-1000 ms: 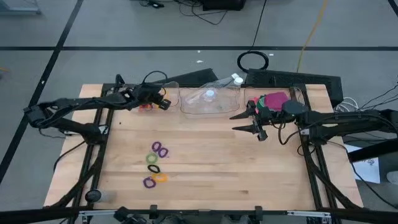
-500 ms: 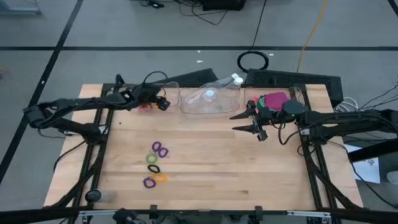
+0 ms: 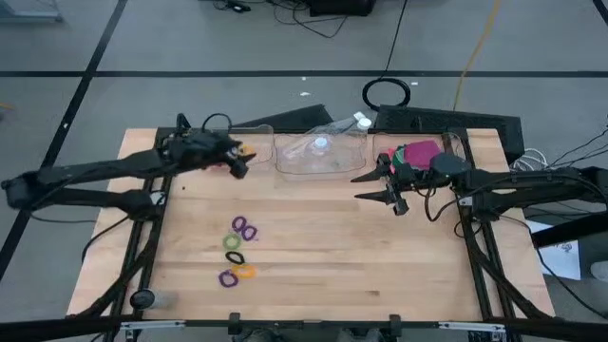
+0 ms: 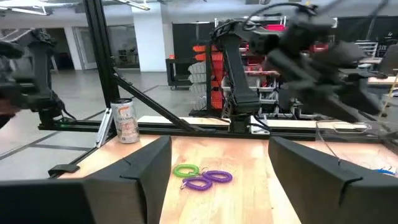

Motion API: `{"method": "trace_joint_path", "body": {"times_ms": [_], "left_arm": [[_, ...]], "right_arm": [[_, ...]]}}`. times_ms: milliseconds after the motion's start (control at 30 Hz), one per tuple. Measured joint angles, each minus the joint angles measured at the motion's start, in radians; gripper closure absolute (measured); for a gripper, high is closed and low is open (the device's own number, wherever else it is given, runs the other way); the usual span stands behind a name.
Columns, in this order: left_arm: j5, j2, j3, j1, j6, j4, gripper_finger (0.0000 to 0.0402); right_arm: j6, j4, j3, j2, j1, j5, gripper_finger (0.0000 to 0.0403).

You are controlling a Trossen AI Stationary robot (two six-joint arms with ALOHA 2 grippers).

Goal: Pick & Place Sports Items
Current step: Put the top violet spring keychain into the left transparent bin

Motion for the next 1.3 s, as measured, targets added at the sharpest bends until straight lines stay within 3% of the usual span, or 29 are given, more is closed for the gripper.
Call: {"method": "trace_joint_path", "body": {"times_ms": [233,467,867,1067,1300], "left_arm": [[0.194,-0.136,0.000,-0.121,-0.041,-0.120,0.0117],[0.314,-0.129,0.000,-0.264,-0.068,-0.278,0.0117],[0.308,0.097,-0.001,-0.515,-0.119,-0.304,0.0117],[0.270,0.221,-0.001,-0.530,-0.170,-0.335,0.0117],[0.271,0.230,-0.069,-0.495,-0.185,-0.292,0.0117]], "right_arm": [[-0.002,0.000,0.000,0.000,0.000,0.000,0.0206],[-0.002,0.000,0.000,0.000,0.000,0.000,0.0206],[-0.002,0.000,0.000,0.000,0.000,0.000,0.0206],[0.002,0.000,0.000,0.000,0.000,0.000,0.0206],[0.017,0.000,0.000,0.000,0.000,0.000,0.0206]]}}
